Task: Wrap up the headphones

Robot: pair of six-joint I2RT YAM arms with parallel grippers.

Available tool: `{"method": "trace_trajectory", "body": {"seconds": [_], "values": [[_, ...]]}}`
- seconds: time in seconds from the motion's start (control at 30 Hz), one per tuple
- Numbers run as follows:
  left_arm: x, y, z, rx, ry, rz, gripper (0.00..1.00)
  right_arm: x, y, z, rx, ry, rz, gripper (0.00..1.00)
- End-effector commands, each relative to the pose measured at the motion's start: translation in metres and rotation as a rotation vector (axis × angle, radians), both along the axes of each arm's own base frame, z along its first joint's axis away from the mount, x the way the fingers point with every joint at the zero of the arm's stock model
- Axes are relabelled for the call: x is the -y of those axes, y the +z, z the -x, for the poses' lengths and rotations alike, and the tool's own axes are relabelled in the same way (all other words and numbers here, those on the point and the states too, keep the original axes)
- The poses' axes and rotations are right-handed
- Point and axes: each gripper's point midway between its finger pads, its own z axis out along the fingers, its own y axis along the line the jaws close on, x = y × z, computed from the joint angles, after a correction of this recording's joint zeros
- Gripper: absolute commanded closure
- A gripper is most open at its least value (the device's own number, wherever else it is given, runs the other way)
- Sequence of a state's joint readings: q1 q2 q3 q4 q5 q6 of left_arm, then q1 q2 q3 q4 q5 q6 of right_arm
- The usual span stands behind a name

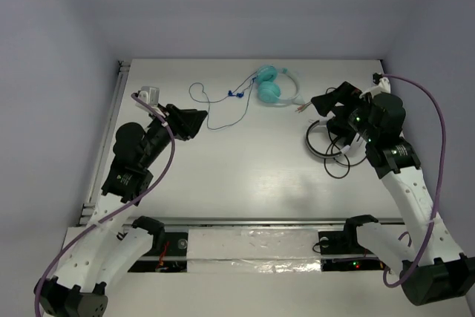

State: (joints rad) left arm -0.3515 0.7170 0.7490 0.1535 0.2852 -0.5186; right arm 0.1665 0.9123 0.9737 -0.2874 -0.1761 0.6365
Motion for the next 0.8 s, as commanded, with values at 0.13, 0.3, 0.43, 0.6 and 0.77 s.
{"method": "trace_trajectory", "body": {"seconds": [0.13,0.3,0.43,0.6,0.77], "values": [[0.025,0.029,0.0,0.033,-0.061,0.059,0.74,-0.014,0.057,0.011,0.164,0.084,-0.013,0.0],[0.094,-0.017,-0.004,-0.092,-0.012,-0.045,0.83,0.025,0.14,0.013,0.299,-0.124,0.04,0.0],[0.154,-0.036,0.002,-0.13,-0.053,-0.128,0.9,0.026,0.187,0.021,0.409,-0.12,0.054,0.0],[0.236,-0.063,-0.006,-0.143,-0.053,-0.343,1.0,0.015,0.198,0.02,0.447,-0.061,0.04,0.13],[0.293,-0.103,-0.014,-0.201,-0.086,-0.425,1.0,0.015,0.197,0.017,0.431,-0.065,0.035,1.0]]}}
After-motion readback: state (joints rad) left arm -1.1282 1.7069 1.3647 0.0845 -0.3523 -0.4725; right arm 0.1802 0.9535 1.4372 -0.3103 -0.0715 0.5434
